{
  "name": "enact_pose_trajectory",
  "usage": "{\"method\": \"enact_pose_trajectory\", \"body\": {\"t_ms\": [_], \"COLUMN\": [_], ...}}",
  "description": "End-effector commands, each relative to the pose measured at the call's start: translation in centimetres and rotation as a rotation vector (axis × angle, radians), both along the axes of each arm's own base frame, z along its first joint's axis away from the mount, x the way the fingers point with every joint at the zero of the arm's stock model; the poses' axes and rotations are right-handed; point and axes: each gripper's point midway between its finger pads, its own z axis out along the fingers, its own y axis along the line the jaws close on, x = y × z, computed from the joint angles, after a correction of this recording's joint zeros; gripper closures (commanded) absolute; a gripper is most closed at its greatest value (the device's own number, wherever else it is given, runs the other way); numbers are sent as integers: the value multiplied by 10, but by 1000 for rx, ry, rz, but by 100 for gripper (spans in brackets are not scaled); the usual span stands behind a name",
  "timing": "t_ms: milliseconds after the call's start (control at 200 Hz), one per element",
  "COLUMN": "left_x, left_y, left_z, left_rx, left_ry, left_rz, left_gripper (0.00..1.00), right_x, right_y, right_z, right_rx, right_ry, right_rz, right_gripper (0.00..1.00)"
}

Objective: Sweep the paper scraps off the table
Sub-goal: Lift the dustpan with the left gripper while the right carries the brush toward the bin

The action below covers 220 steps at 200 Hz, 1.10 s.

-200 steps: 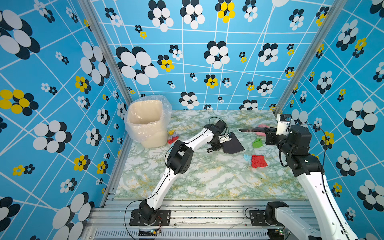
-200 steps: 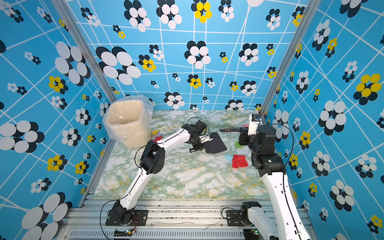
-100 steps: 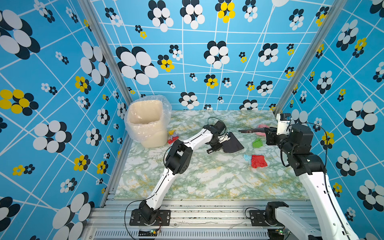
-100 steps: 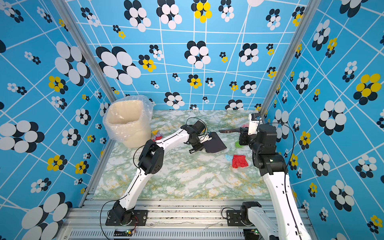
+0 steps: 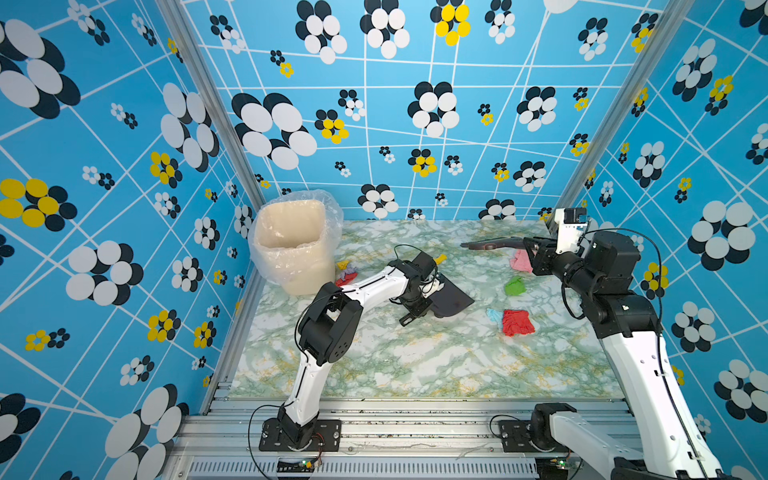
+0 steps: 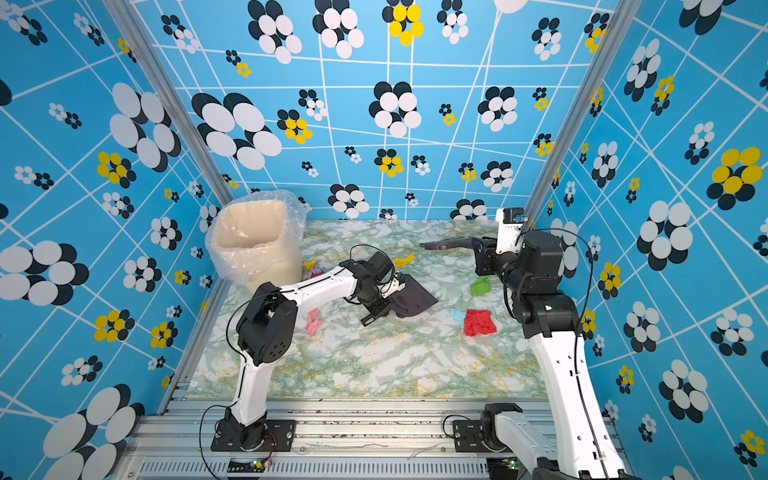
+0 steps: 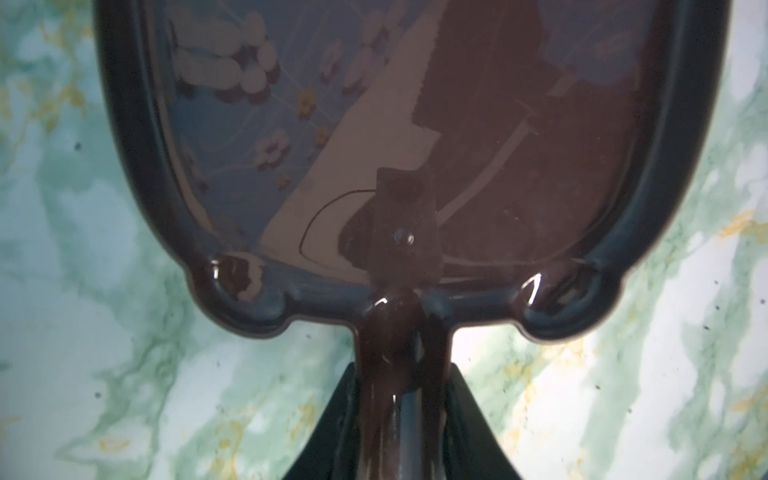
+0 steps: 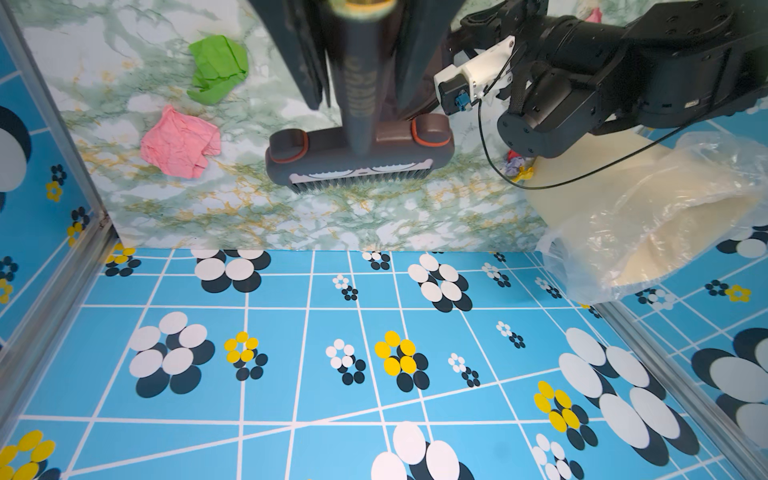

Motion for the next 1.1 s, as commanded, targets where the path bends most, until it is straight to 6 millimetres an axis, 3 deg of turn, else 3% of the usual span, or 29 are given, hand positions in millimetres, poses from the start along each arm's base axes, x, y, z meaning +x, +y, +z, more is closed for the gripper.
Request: {"method": "enact_pose_trajectory", "body": {"t_ms": [0, 120, 170, 200, 385, 405, 465, 720, 1094], "left_x": [-10, -27, -37, -41, -79, -83, -92, -124, -156], "left_y": [7, 23, 29, 32, 39, 40, 44, 67, 107], "left_z": [21, 29, 24, 32, 33, 32, 29, 33, 53], "left_rx": [-42, -28, -15, -22, -18, -20, -23, -4, -3], "left_ry": [-19, -21, 2, -13, 11, 14, 15, 20, 26], "left_rz": [59, 89, 99, 106, 112, 114, 119, 165, 266], "left_gripper": [100, 100, 100, 100, 100, 100, 100, 100, 100], "right_x": [2, 6, 9, 11, 26, 25, 28, 34, 34], "right_y": [16, 26, 30, 33, 55, 69, 80, 127, 172], "right_z": [30, 28, 27, 26, 15, 13, 12, 3, -15], "right_rx": [87, 137, 153, 159, 144, 143, 139, 114, 104], "right_ry": [-106, -124, -123, -123, -119, -113, -113, -117, -145], "right_rz": [85, 135, 153, 163, 219, 256, 286, 433, 556], "right_gripper": [100, 100, 100, 100, 100, 100, 100, 100, 100]}}
